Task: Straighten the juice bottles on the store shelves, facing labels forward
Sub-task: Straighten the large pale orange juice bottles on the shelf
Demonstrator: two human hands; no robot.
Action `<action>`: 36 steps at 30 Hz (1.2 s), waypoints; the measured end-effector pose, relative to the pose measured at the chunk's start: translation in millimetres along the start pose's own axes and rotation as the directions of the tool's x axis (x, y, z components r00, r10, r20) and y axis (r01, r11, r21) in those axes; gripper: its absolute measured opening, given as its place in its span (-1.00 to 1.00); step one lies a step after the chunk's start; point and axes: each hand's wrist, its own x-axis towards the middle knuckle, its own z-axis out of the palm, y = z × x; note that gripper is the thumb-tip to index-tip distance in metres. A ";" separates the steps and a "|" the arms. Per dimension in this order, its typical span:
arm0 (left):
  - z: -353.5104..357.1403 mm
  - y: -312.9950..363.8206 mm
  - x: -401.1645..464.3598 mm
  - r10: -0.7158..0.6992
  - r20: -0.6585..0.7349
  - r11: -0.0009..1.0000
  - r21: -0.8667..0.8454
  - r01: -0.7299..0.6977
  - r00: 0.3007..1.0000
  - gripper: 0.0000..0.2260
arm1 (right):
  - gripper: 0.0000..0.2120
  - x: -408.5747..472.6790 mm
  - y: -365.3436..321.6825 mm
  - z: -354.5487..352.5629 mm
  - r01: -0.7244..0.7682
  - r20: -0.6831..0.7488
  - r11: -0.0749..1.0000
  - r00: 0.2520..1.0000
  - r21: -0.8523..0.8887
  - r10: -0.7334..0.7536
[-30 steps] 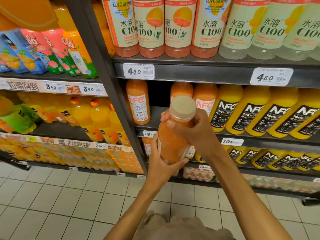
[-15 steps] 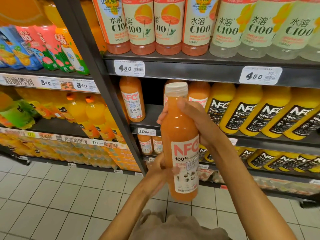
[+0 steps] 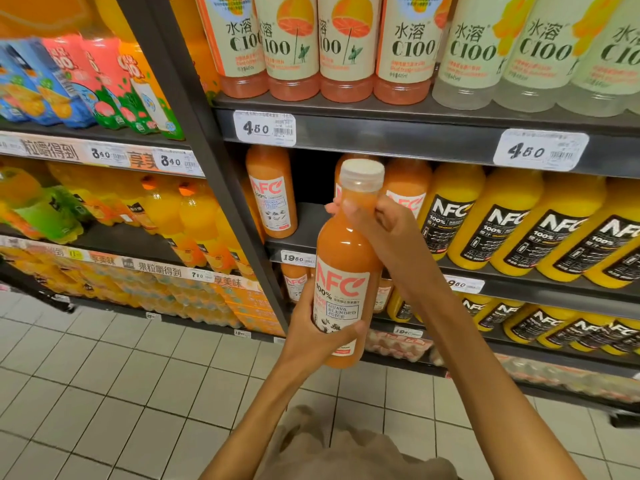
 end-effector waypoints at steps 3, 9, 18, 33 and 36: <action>-6.6 -9.4 1.7 -0.030 -0.023 1.000 0.005 0.030 0.999 -0.43 | -0.68 9.6 14.2 1.8 0.021 0.048 0.995 0.999 -0.099 -0.016; -25.2 -29.7 25.8 -0.088 -0.057 0.994 0.053 0.091 0.994 -0.41 | -0.68 33.8 41.2 32.8 -0.099 0.079 0.981 0.990 -0.165 0.113; -44.8 -46.3 79.3 -0.145 -0.126 0.984 0.083 0.156 0.981 -0.36 | -0.71 76.1 61.7 65.2 -0.104 -0.072 0.947 0.994 -0.305 0.086; -41.7 -18.1 140.2 -0.006 -0.101 0.998 0.056 0.011 0.995 -0.36 | -0.73 105.5 30.9 63.6 -0.048 -0.303 0.972 0.953 -0.231 -0.025; -41.6 -9.6 149.3 -0.001 -0.110 0.993 0.115 0.014 0.994 -0.37 | -0.72 109.4 30.2 59.9 -0.075 -0.311 0.980 0.950 -0.186 0.014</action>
